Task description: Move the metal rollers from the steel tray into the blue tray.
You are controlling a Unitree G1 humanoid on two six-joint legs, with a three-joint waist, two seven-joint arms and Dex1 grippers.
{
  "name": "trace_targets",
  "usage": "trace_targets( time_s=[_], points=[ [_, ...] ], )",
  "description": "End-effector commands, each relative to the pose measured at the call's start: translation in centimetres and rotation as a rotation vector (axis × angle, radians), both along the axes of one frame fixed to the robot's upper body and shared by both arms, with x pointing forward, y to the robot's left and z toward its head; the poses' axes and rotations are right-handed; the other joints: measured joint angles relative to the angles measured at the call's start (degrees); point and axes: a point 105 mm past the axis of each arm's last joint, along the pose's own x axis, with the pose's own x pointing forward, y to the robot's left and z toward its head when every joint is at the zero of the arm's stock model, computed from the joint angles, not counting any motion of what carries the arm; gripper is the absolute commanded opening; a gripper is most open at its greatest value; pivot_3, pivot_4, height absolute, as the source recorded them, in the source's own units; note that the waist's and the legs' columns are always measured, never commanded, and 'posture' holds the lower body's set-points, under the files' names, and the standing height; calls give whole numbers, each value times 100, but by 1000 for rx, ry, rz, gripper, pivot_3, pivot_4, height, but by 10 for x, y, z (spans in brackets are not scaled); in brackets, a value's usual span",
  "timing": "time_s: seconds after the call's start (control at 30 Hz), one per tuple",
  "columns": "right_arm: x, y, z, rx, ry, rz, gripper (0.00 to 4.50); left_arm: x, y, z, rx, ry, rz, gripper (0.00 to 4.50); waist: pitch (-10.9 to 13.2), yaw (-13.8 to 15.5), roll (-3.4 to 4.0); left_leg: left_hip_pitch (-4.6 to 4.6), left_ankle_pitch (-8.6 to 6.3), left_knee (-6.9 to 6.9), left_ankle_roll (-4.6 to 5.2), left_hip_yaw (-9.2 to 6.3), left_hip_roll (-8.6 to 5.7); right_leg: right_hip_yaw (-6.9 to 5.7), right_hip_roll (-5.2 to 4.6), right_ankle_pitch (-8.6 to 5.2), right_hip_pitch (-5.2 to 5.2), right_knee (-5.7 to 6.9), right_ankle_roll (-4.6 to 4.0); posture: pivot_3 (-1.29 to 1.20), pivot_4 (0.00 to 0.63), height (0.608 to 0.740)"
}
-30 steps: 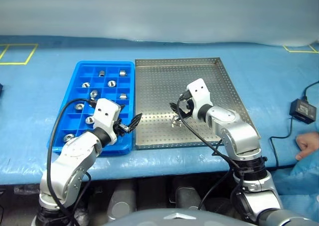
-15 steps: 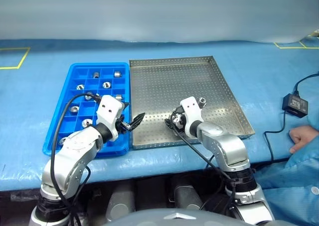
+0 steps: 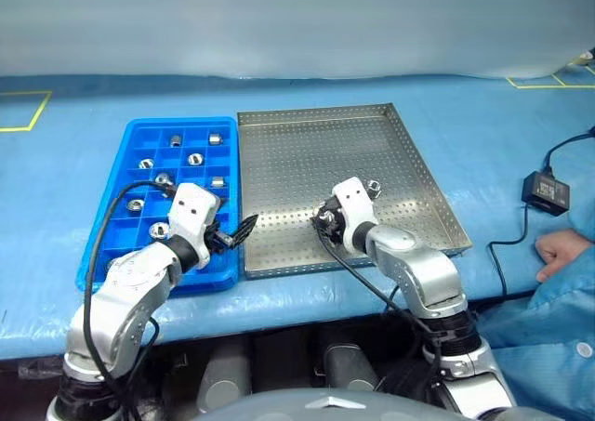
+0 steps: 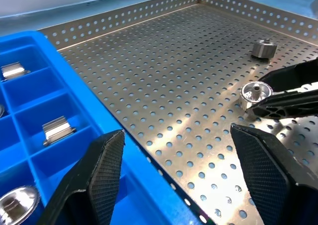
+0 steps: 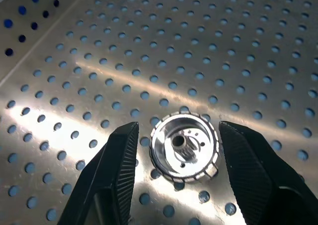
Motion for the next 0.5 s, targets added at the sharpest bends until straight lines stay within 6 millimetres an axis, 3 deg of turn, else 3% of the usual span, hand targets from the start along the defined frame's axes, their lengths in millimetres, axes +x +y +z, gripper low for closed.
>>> trace_targets(
  time_s=[0.03, 0.17, 0.27, 0.5],
  points=[
    [5, 14, 22, 33, -78, 48, 2689, -8, 12, 14, 18, -57, 49, 3729, 0, 24, 0, 0, 0, 0, 0, 0, 0, -2, 0, -1, 0, 1, -2, 142, 150, 740],
    [10, 15, 20, 25, -74, 48, 2689, -14, 17, 14, 23, -57, 78, 3729, -1, 177, -2, -2, 0, 0, 0, 2, -3, -3, -4, -2, 1, -2, -3, 171, 150, 740],
    [13, 14, 21, -10, -98, 46, 2335, -15, 18, 15, 17, -62, 90, 3729, -1, 267, -1, -5, 0, 2, 0, 6, -6, -4, -10, -2, 1, -3, -2, 175, 150, 740],
    [19, -4, 31, -57, -160, -12, 2335, -13, 10, 13, 1, -60, 66, 3729, 0, 297, -1, -6, 0, 3, 0, 8, -6, -7, -9, -2, 0, -3, -2, 147, 150, 740]
  ],
)
